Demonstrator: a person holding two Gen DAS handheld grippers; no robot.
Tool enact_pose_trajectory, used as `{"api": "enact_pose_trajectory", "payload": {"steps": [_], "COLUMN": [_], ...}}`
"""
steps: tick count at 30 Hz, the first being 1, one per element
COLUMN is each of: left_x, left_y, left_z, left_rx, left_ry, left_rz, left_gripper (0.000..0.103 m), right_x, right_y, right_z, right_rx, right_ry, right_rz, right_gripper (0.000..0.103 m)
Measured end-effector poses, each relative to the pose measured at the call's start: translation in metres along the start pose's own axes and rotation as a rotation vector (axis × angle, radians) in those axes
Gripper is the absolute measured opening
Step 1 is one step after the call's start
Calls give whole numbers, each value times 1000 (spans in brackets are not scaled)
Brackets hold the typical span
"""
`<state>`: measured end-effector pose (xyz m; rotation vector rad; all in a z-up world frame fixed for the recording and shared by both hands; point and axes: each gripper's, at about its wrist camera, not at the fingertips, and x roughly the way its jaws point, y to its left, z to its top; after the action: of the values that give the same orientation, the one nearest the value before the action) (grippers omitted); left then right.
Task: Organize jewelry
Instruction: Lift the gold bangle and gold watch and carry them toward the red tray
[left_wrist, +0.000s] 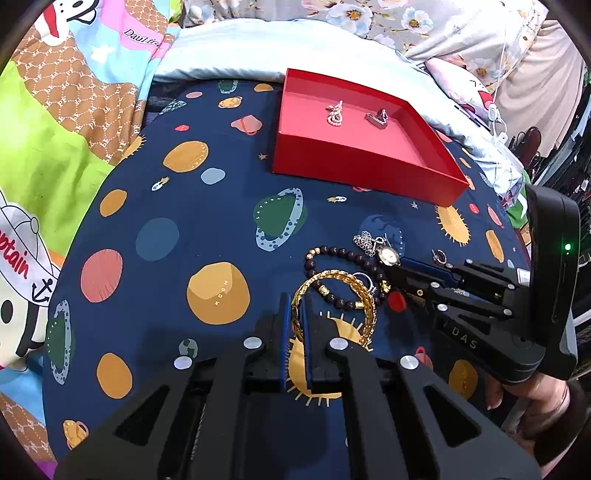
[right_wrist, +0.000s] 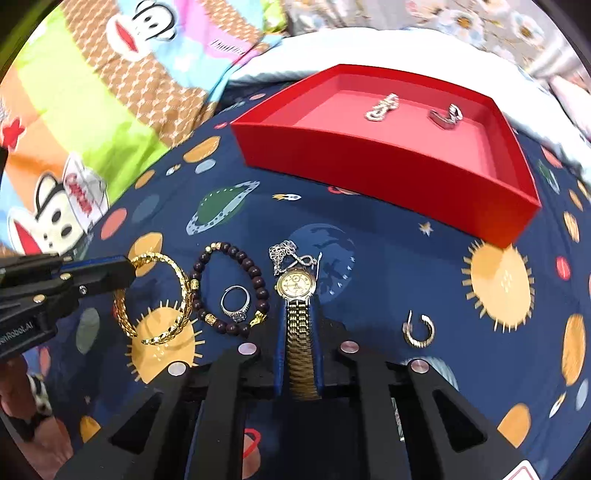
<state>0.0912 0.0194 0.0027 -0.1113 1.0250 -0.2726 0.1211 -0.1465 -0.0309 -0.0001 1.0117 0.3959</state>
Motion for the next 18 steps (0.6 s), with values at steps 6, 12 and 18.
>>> {"api": "enact_pose_trajectory", "payload": {"steps": [6, 12, 18], "left_x": [-2, -7, -13], "left_y": [-1, -6, -14], "left_z": [3, 10, 23], "left_rx": [-1, 5, 17], "left_ry": [-7, -28, -57], "left_rz": [-11, -27, -43], "left_gripper": [5, 5, 5], "right_x": [-17, -41, -65], "right_y": [-6, -11, -22], "right_z": [-11, -14, -13], "right_rx": [96, 159, 210], "right_ry": [-54, -113, -164], "right_rz": [0, -12, -40], "right_gripper": [12, 12, 12]}}
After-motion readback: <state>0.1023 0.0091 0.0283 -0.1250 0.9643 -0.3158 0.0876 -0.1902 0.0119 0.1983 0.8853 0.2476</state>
